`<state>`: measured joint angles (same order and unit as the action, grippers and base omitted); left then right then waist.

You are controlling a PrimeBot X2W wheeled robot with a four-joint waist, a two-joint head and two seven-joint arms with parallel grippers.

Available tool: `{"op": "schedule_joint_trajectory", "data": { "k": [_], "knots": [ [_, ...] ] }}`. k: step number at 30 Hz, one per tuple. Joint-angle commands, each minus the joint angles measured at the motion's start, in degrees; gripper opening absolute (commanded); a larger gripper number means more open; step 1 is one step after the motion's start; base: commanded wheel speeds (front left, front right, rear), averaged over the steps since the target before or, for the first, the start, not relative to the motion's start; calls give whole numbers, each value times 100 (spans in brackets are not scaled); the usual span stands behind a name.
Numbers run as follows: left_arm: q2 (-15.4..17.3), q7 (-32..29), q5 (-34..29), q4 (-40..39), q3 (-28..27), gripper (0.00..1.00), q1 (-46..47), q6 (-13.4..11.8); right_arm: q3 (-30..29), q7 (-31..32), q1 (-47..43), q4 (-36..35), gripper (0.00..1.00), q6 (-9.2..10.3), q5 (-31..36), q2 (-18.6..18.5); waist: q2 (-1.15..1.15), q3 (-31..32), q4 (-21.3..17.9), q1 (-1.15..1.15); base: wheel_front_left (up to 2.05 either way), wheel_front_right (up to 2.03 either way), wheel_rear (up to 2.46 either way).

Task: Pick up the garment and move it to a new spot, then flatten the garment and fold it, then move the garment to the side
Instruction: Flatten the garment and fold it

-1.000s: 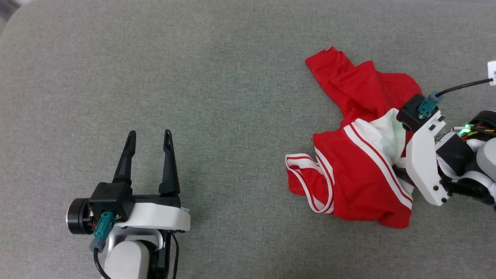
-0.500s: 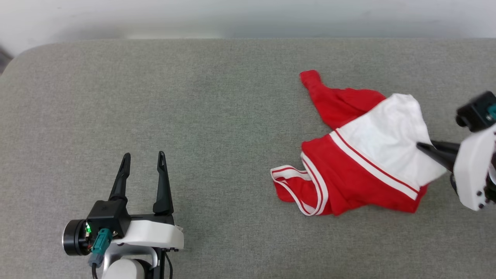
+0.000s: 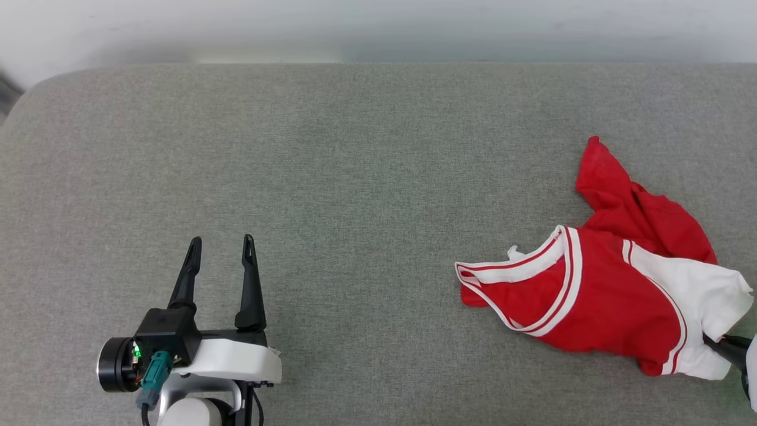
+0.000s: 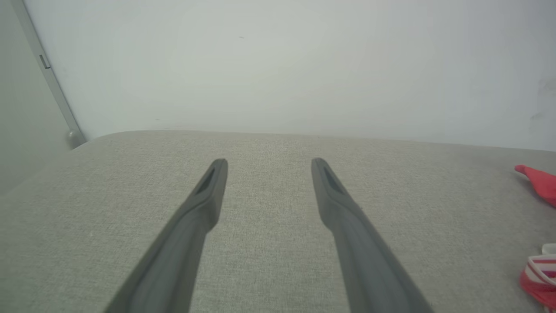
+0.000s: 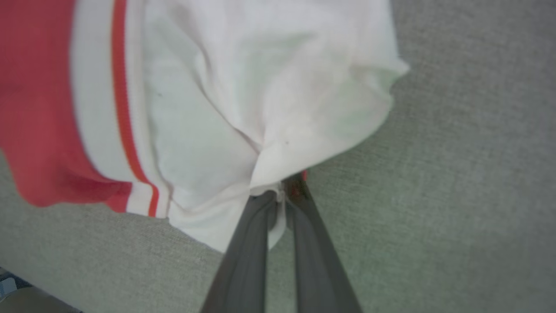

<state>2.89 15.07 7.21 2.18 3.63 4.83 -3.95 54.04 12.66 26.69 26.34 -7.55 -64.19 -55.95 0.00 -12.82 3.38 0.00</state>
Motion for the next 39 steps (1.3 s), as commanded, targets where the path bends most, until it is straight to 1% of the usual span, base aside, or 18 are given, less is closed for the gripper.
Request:
{"op": "schedule_joint_trajectory", "data": {
  "k": [1, 4, 5, 6, 11, 14, 17, 20, 23, 26, 29, 31, 33, 36, 39],
  "knots": [
    [-3, 15, -25, 6, 13, 100, -56, 14, 103, 47, -250, 111, 0, 12, 80, 72, 0, 8, 10, 0, 0, 0, 0],
    [-3, 15, -41, 22, 9, 100, -93, 5, -106, -258, -261, 125, 0, 10, -38, 297, 0, 78, -7, 0, 0, 0, 0],
    [-3, 15, -42, 30, 5, 100, -114, 0, -190, -385, -220, 100, 3, 9, 11, 299, 0, 116, -13, 0, 0, 0, 0],
    [-3, 15, -41, 43, -2, 100, -125, 1, -267, -525, -160, 84, 100, 12, 126, 268, 0, 155, -17, 0, 0, 0, 0],
    [-3, 15, -53, 55, -27, 100, -226, 12, -729, -1247, -27, -159, 100, 8, 486, 262, 0, 386, -59, 0, 0, 0, 0],
    [-3, 15, -85, 27, -90, 100, -240, 47, -1179, -1796, -12, -310, 100, 8, 770, 343, 0, 498, -93, 0, 0, 0, 0],
    [-4, 15, -175, -35, -140, 100, -227, 107, -1750, -2372, -104, -353, 100, 8, 1219, 600, 0, 588, -120, 0, 0, 0, 0],
    [30, 15, -270, -53, -183, 100, -87, 221, -2498, -2680, -295, -443, 100, 8, 1803, 1019, 0, 657, -142, 0, 0, 0, 0],
    [94, 15, -317, -116, -233, 100, 113, 338, -3448, -2771, -649, -670, 100, 8, 2580, 1646, 0, 691, -169, 0, 0, 0, 0],
    [202, 15, -363, -117, -233, 100, 400, 490, -4421, -2790, -1117, -1252, 100, 8, 3389, 2404, 0, 690, -199, 0, 0, 0, 0],
    [350, 15, -384, 37, -161, 100, 782, 692, -5094, -2783, -1667, -1911, 100, 8, 4067, 3091, 0, 657, -231, 0, 0, 0, 0],
    [453, -6, -386, 173, -33, 100, 1092, 833, -5305, -2783, -1960, -2264, 100, 8, 4400, 3433, 0, 633, -245, 0, 0, 0, 0],
    [560, -154, -391, 269, 144, 100, 1468, 949, -5446, -2783, -2185, -2563, 100, 8, 4644, 3689, 0, 600, -262, 0, 0, 0, 0],
    [695, -666, -266, 376, 511, 100, 2041, 1075, -5541, -2777, -2451, -2916, 100, 8, 4883, 3965, 0, 529, -301, 0, 0, 0, 0],
    [850, -1302, 0, 449, 944, 100, 2605, 1129, -5600, -2776, -2584, -3149, 100, 8, 5062, 4137, 0, 445, -363, 0, 0, 0, 0]
  ]
}}
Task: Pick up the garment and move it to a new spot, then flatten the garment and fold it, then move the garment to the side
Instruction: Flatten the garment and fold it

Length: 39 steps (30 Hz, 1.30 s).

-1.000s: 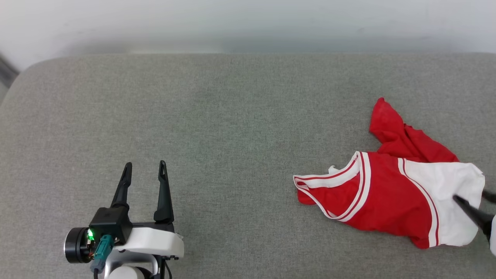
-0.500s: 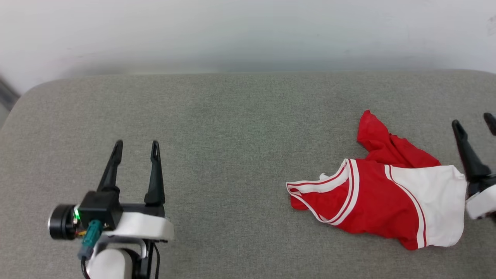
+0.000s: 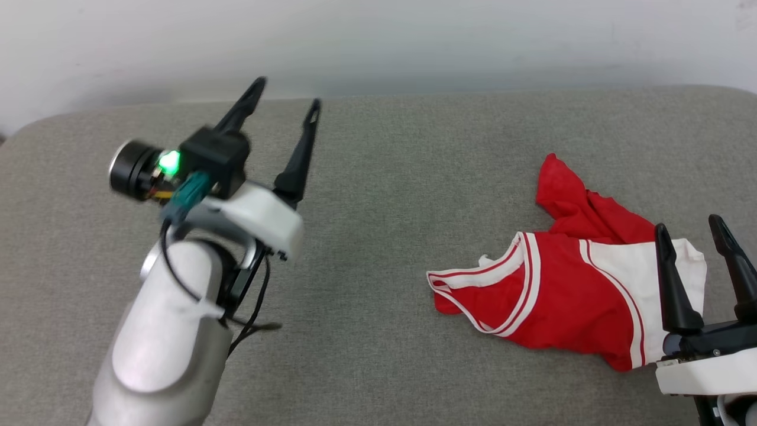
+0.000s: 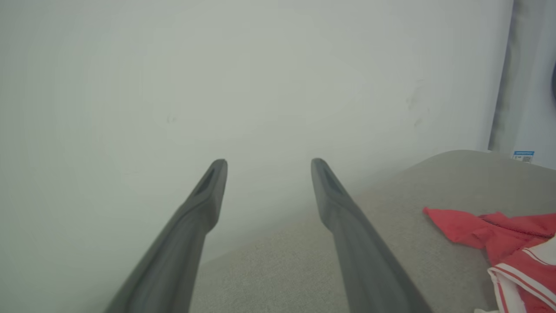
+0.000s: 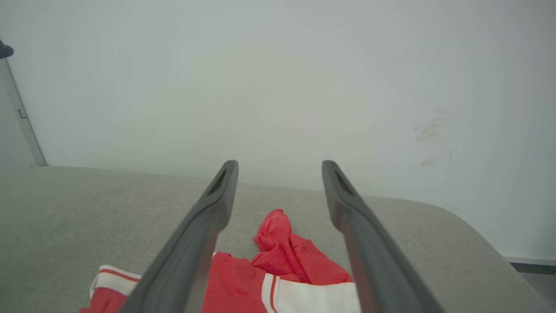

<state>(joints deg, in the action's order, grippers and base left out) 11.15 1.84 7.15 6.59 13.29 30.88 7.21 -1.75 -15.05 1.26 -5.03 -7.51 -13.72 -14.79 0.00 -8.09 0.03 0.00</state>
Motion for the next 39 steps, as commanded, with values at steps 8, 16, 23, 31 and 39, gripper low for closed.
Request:
{"op": "schedule_joint_trajectory", "data": {
  "k": [8, 16, 23, 31, 39],
  "knots": [
    [704, -1881, 1553, 83, 1968, 100, 1498, 18, -3, -7, -23, -206, 100, 4, 205, 203, 0, -338, -264, 0, 0, 0, 0],
    [1082, -3410, 3061, 284, 3923, 100, 2755, 18, 107, -14, 239, -219, 100, 4, 371, 267, 0, -745, -514, 0, 0, 0, 0],
    [1230, -4164, 3979, 382, 5425, 100, 3478, 19, 214, -14, 513, -196, 100, 4, 387, 276, 0, -1109, -749, 0, 0, 0, 0],
    [1239, -4608, 4343, 529, 5989, 100, 3588, 19, 321, -15, 765, -117, 100, 4, 381, 312, 0, -1451, -964, 0, 0, 0, 0],
    [1502, -5704, 3960, 191, 6095, 100, 2655, 25, 394, -15, 1027, 15, 100, 4, 374, 369, 0, -1702, -1144, 0, 0, 0, 0]
  ]
}}
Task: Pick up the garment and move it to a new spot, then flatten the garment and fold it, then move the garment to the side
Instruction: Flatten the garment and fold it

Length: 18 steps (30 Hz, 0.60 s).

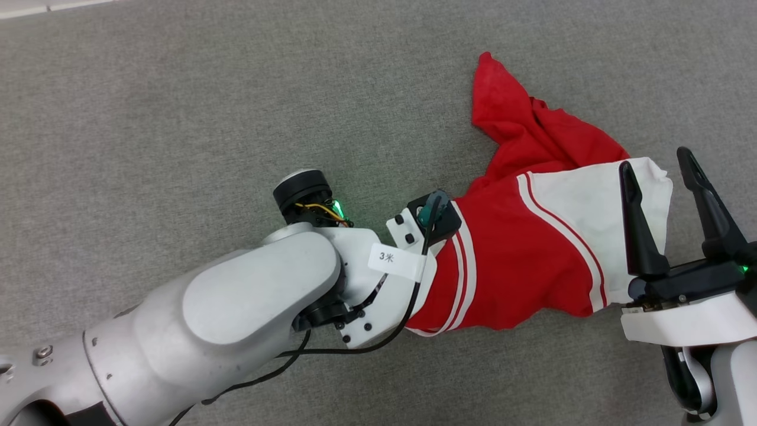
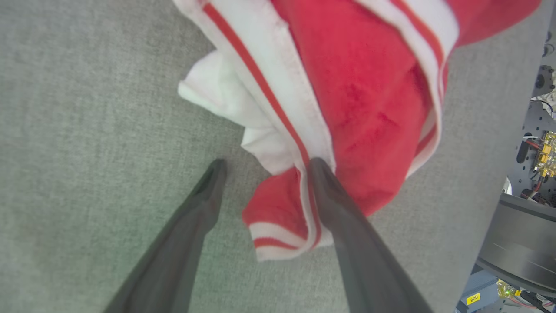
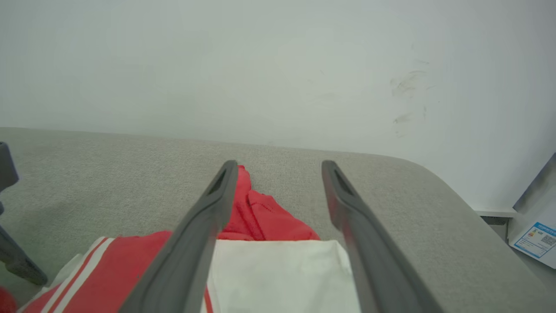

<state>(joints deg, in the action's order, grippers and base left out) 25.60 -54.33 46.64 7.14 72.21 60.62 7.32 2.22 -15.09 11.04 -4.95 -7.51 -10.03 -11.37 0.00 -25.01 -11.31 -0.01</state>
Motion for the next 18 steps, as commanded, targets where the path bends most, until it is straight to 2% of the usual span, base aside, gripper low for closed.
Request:
{"op": "schedule_joint_trajectory", "data": {
  "k": [1, 2, 4, 5, 10, 14, 18],
  "knots": [
    [73, -139, 24, 98, 216, 100, -380, 15, -1, -11, 72, 17, 100, 4, 11, 34, 0, -15, -15, 1, 0, 0, 0],
    [81, -176, 18, 54, 230, 100, -410, 15, -10, -11, 81, 30, 100, 4, 17, 37, 0, -14, -14, 1, 0, 0, 0],
    [96, -204, -43, -56, 229, 17, -431, 15, -25, -11, 86, 56, 100, 4, 38, 39, 0, -2, -7, 1, 0, 0, 0],
    [108, -189, -38, -85, 220, 0, -415, 16, -25, -11, 96, 65, 100, 4, 49, 38, 0, 15, 1, 1, 0, 0, 0],
    [33, 240, -5, -136, 140, 0, -106, 9, -35, -10, 86, 83, 100, 4, 63, 2, 0, 182, 102, 1, 0, 0, 0],
    [-19, 956, 52, -61, 113, 0, 195, 9, -109, -10, -43, 99, 100, 4, 78, -34, 0, 424, 270, 1, 0, 0, 0],
    [86, 1706, 46, 76, 116, 0, 439, 9, -199, -10, -181, 95, 100, 4, 75, -51, 0, 737, 499, 1, 0, 0, 0]
  ]
}}
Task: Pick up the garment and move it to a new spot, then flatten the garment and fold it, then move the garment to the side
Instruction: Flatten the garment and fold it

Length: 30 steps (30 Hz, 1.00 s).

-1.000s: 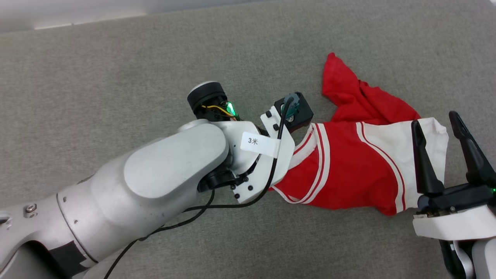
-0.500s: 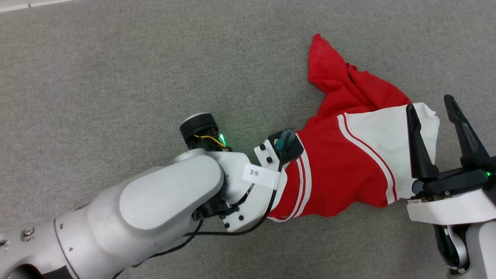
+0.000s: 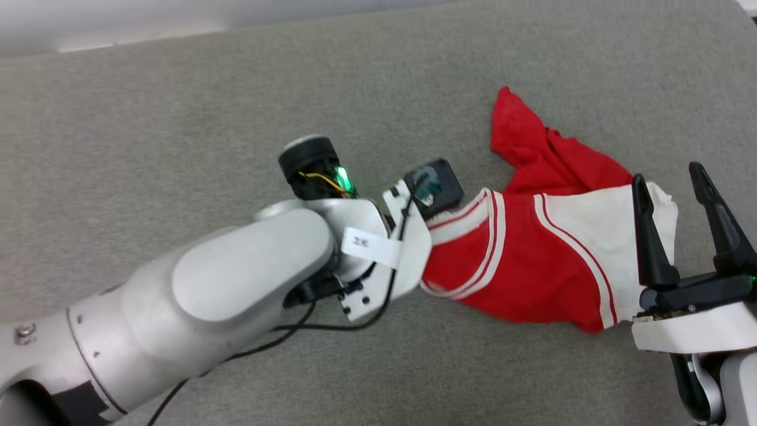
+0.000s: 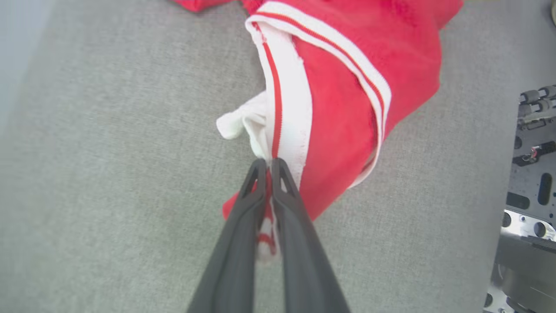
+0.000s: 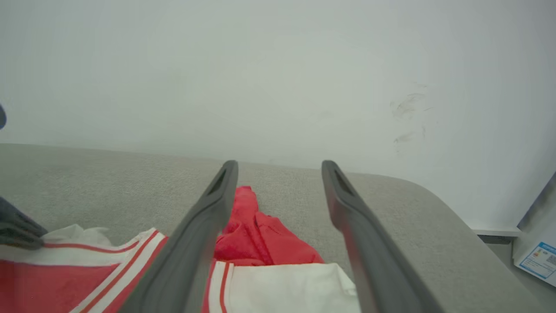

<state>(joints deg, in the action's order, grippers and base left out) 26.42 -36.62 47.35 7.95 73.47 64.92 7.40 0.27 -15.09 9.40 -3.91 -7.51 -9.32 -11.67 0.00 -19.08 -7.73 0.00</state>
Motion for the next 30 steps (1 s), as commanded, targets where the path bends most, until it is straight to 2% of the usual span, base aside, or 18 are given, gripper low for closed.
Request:
{"op": "schedule_joint_trajectory", "data": {
  "k": [1, 9, 15, 20, 27, 28, 29, 30],
  "knots": [
    [47, 138, -6, 45, -9, 0, 45, 1, -16, -10, -56, -5, 100, 4, 4, -22, 0, 221, 201, 0, 0, 0, 0],
    [591, 1277, 364, 422, -279, 0, -277, -50, -79, -11, -337, 8, 100, 4, 13, -10, 0, 681, 654, 0, 0, 0, 0],
    [1281, 1756, 483, 553, -363, 0, -1026, -412, -125, -11, -490, 7, 100, 4, 24, 21, 0, 765, 865, 0, 0, 0, 0],
    [1836, 2003, 897, 649, -370, 0, -1974, -769, -159, -11, -579, 49, 100, 4, 23, 13, 0, 741, 917, 0, 0, 0, 0],
    [2004, 2044, 1331, 570, -332, 0, -2684, -935, -226, -11, -623, 92, 100, 4, 23, 34, 0, 768, 921, 0, 0, 0, 0],
    [2007, 2081, 1315, 565, -362, 47, -2679, -965, -233, -11, -638, 102, 100, 4, 29, 37, 0, 792, 929, 0, 0, 0, 0],
    [2016, 2118, 1309, 556, -401, 100, -2639, -994, -231, -11, -655, 116, 100, 4, 32, 43, 0, 822, 934, 0, 0, 0, 0],
    [2037, 2139, 1301, 524, -428, 100, -2576, -997, -233, -11, -666, 126, 100, 4, 34, 46, 0, 854, 941, 0, 0, 0, 0]
  ]
}}
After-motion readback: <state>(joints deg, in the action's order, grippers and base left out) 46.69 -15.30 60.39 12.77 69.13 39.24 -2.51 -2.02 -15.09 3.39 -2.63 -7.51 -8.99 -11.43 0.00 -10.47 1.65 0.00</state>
